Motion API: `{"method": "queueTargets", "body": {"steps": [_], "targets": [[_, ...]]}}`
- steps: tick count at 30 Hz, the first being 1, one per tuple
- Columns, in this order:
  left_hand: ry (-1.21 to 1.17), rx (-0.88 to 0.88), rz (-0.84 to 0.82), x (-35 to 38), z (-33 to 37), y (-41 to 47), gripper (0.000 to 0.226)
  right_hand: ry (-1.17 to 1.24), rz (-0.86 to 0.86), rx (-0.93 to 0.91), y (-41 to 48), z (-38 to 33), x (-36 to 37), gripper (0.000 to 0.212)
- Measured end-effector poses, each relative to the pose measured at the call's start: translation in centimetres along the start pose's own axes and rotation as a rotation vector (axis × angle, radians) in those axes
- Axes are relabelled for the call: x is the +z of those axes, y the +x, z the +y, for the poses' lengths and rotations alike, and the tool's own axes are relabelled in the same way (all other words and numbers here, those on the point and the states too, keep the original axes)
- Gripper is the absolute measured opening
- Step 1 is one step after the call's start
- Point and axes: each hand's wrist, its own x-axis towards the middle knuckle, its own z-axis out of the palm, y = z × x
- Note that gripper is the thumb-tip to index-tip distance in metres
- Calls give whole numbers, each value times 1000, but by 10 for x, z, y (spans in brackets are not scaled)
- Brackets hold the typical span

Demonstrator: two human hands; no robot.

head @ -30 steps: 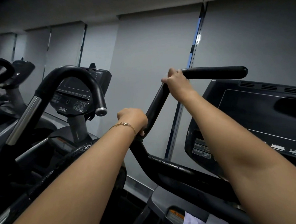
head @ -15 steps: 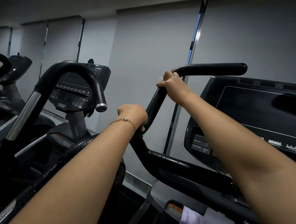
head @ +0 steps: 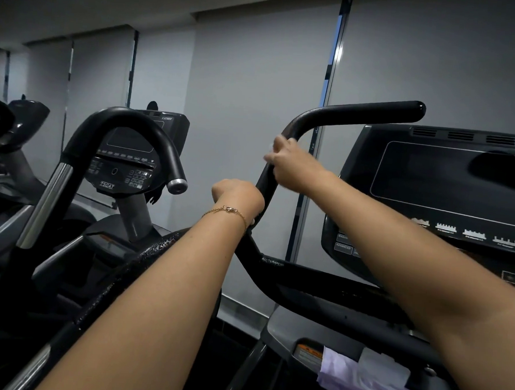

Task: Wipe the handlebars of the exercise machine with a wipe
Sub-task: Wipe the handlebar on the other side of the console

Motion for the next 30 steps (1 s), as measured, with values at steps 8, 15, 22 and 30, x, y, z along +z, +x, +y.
{"method": "queueTargets", "body": {"steps": [8,15,22,30], "targets": [[94,65,-15,-14,-8,-22,14,511,2,186,-13,-5,0,26],[84,28,-223,-20,-39,-21,36,831,128,379,-60,-41,20,24],[-9,-18,-291,-17,-45,-12,42,699,-24,249,-63,-56,35,29],[7,-13,-259,-16,-45,-14,41,470,62,226,-54,-51,26,14]]}}
